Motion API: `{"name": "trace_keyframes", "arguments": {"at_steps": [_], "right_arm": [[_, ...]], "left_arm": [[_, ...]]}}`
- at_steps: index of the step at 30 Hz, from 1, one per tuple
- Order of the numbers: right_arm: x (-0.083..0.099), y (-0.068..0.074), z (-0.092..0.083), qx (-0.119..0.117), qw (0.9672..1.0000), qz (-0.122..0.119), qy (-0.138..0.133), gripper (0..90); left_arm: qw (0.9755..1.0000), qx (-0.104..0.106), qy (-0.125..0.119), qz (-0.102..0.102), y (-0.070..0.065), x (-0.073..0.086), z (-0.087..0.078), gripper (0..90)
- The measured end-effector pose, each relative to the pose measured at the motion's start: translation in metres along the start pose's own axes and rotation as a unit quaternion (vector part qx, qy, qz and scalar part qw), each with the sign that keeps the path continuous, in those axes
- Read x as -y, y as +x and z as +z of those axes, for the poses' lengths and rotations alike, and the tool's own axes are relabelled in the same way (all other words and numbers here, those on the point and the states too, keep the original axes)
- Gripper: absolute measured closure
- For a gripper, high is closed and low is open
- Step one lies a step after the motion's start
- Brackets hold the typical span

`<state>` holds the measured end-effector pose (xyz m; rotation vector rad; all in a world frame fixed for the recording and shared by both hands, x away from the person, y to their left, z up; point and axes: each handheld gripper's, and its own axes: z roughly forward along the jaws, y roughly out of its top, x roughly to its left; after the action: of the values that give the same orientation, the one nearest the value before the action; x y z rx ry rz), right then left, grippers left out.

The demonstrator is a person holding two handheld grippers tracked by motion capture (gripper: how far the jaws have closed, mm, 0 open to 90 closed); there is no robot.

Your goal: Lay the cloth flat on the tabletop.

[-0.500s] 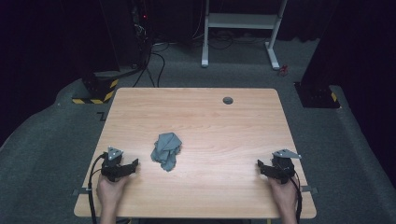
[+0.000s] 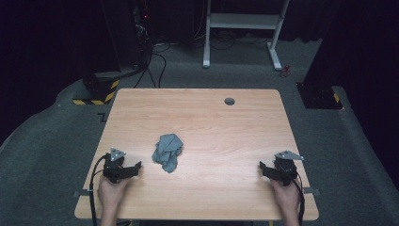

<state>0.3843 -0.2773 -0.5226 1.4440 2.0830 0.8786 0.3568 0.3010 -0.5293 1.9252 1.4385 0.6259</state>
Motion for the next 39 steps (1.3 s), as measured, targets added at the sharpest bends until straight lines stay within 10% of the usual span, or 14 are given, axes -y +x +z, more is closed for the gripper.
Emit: {"name": "trace_keyframes", "arguments": {"at_steps": [22, 39], "right_arm": [[0.0, 0.0, 0.0, 0.003, 1.0, -0.001, -0.001, 26.7], [0.0, 0.0, 0.0, 0.003, 1.0, 0.001, -0.001, 26.7]], "left_arm": [[1.0, -0.005, -0.006, -0.004, -0.006, -0.003, 0.003, 20.4], [0.9984, 0.047, -0.031, -0.005, -0.017, -0.006, -0.002, 22.1]]}}
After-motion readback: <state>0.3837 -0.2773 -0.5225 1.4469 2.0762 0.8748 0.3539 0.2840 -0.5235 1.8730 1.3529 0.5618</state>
